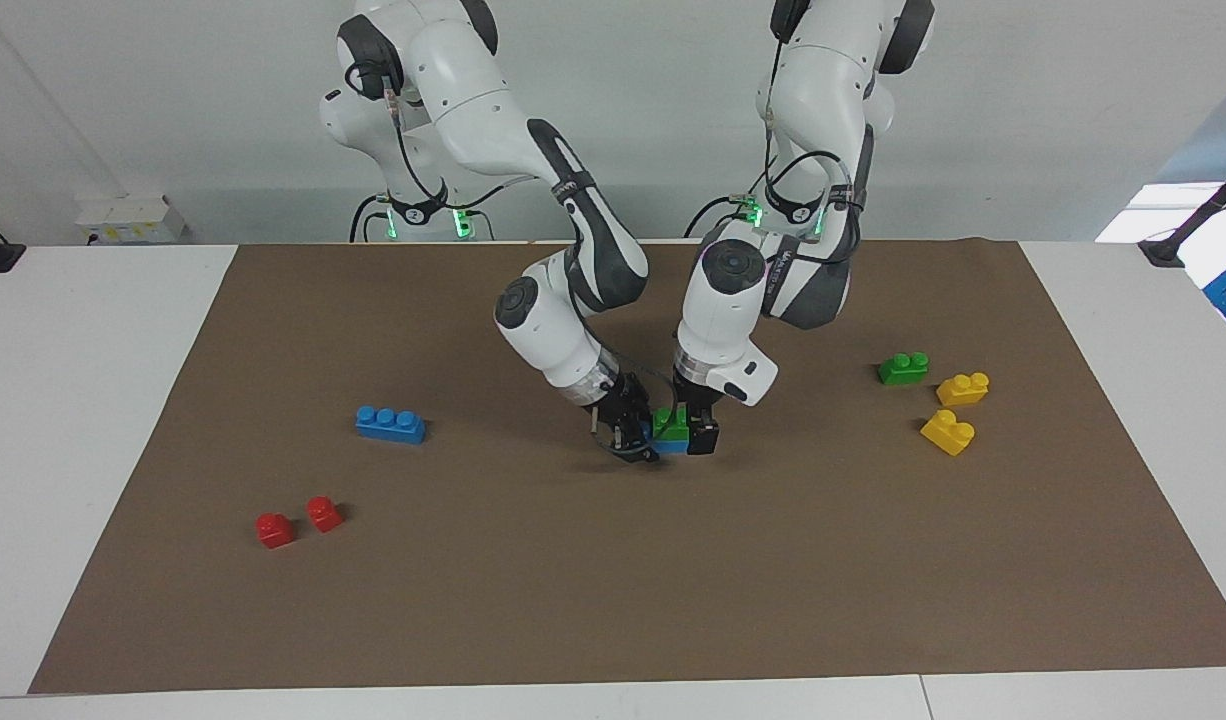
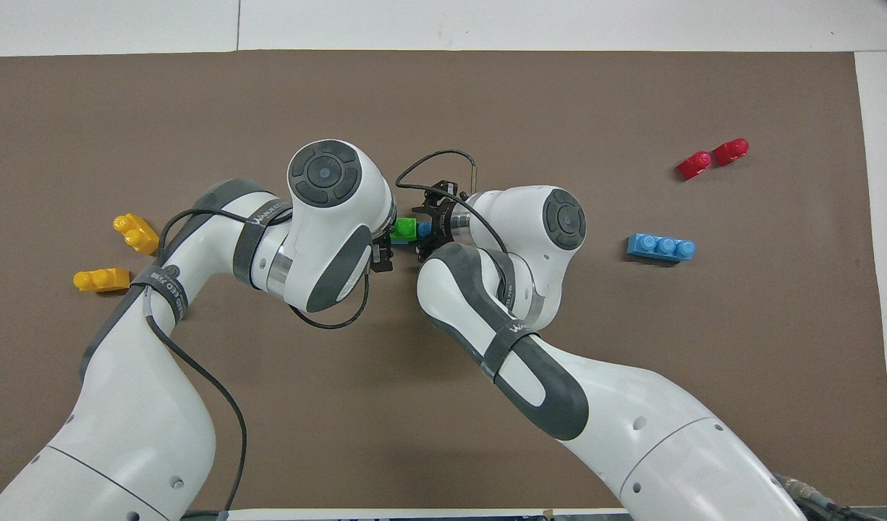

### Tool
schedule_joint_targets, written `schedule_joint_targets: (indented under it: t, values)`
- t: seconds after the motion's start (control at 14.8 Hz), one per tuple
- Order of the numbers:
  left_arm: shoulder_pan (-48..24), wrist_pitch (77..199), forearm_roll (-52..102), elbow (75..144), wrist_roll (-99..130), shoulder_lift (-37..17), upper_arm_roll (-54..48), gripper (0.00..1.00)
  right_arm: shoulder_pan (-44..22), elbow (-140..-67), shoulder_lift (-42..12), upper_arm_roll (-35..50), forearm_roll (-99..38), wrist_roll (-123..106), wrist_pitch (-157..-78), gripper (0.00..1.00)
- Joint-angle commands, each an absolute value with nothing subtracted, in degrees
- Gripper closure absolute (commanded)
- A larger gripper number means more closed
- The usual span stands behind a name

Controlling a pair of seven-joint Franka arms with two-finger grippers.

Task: Remove green block with left arm and hold with right
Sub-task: 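Close both grippers on the joined green and blue bricks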

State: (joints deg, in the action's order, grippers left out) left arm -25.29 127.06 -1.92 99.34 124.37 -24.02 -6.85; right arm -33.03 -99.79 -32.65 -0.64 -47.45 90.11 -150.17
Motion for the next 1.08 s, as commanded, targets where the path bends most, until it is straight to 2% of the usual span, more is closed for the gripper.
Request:
schedule_joint_targets:
  t: [0.0,0.07,0.14,0.81,0.95,1.02]
  values:
    - [-26.28,128.41,-2.9,102.04,125.77,-21.88,-5.98,0.0,-32.43,-98.96,-33.4,-0.53,-48.69,90.18,-150.91,0.72]
    - [-26.28,128.41,-2.99,102.04,125.77,-21.88,-5.98,0.0,-32.43,-98.96,-33.4,-0.61,-48.6,89.83,-151.08,0.94]
    - [-26.28,128.41,-2.9,102.04,125.77,-21.88,-5.98,0.0,-32.43,-98.88,-33.4,-0.53,-48.6,89.82,-151.17,1.0]
    - [-27.07,131.13,-3.51,102.22,127.79,-22.23,-5.98,0.0,-32.34,-99.49,-33.4,-0.7,-48.08,89.82,-151.08,1.0]
    - [-27.77,132.44,-5.09,104.23,128.14,-22.06,-5.98,0.0,-32.43,-99.49,-33.4,-0.7,-48.08,89.82,-151.26,1.0]
    - [-27.95,132.8,-5.53,104.33,128.23,-22.06,-5.98,0.13,-32.43,-99.49,-33.4,-0.7,-48.08,89.82,-151.17,1.0]
